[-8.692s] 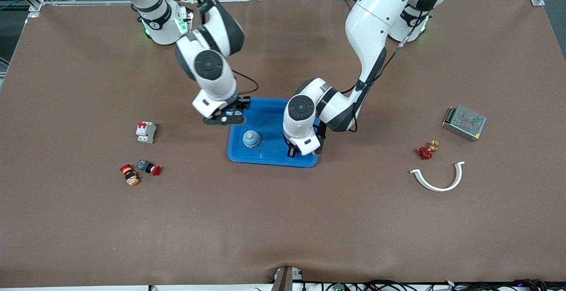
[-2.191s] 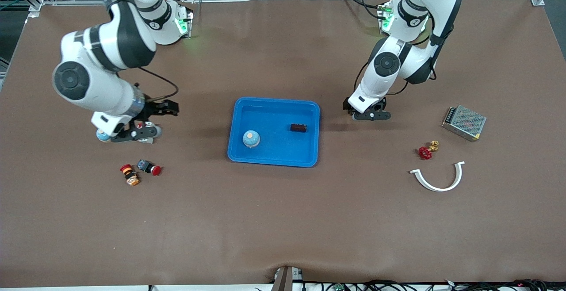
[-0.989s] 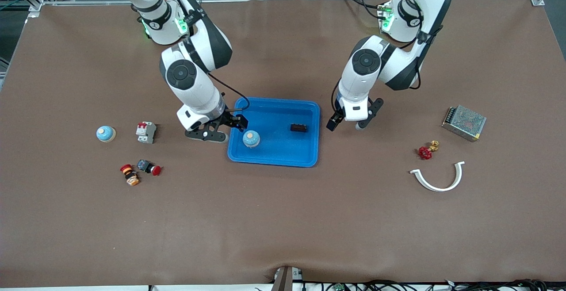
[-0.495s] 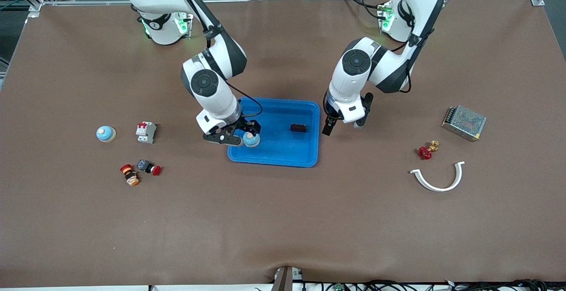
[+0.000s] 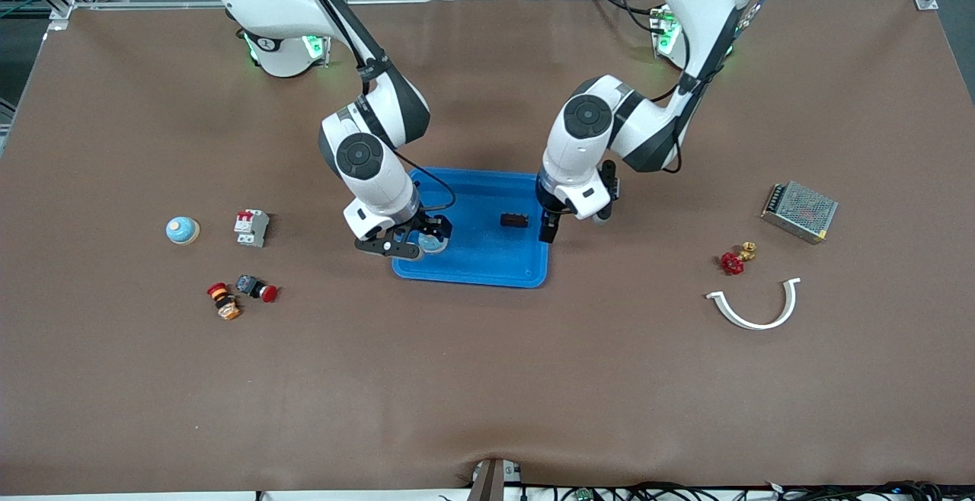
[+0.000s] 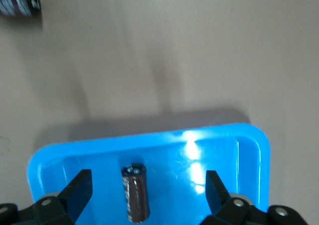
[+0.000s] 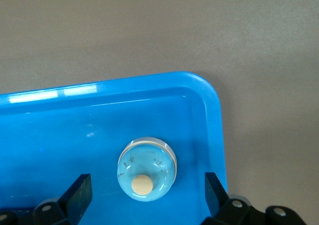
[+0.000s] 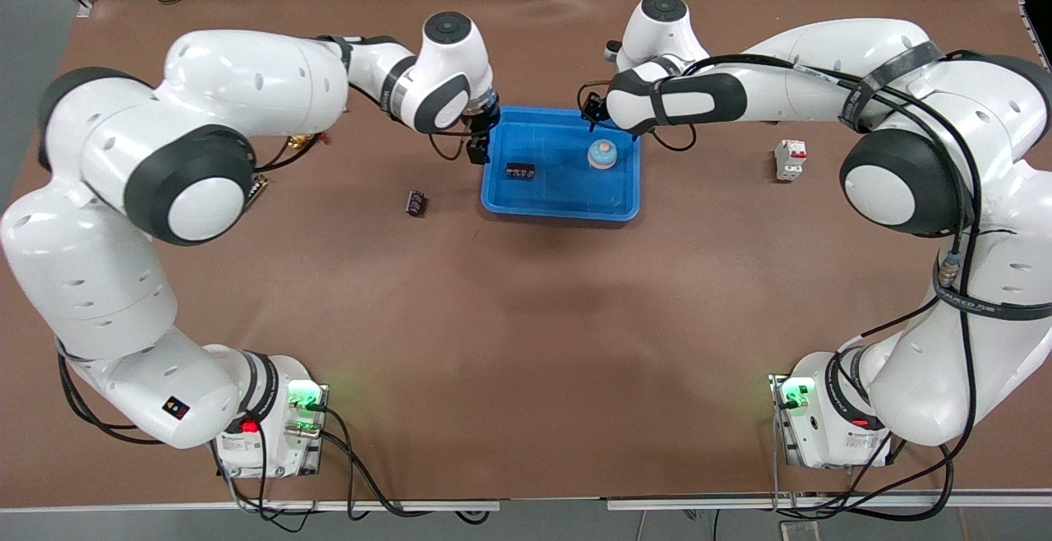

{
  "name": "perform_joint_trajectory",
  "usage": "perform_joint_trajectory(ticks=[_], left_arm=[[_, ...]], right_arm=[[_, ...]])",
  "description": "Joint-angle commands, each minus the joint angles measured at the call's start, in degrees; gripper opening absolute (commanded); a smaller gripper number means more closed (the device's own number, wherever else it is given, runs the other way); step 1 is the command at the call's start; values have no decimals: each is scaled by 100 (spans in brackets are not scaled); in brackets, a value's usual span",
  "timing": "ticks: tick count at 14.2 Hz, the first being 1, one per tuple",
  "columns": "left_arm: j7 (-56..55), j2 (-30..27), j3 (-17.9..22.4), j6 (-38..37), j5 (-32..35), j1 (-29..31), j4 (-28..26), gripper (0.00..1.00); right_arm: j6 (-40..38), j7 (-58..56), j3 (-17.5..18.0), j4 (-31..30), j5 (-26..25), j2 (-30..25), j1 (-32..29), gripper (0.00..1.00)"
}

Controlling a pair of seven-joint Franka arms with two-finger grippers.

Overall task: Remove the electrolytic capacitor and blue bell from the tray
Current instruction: 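Move the left gripper to the second capacitor while the right gripper reaches the bell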

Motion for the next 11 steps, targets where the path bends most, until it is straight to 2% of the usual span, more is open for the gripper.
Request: perform_joint_trajectory(ticks=[1, 4, 7, 11], left_arm=[[-376, 329, 47, -133, 143, -137, 464, 100], [-517, 653, 64, -150, 143, -190, 841, 100], [-587, 1057, 91, -554, 143, -286, 1420, 100], [-658, 1225, 100, -590, 143, -357, 1554, 100]], right_arm=[[-23, 66, -55, 297, 50, 276, 92, 100], [-23, 66, -46, 350, 41, 390, 127, 100], [-23, 57, -55, 446, 6, 540, 180, 100], [-23, 49, -55, 561, -20, 715, 206, 100]])
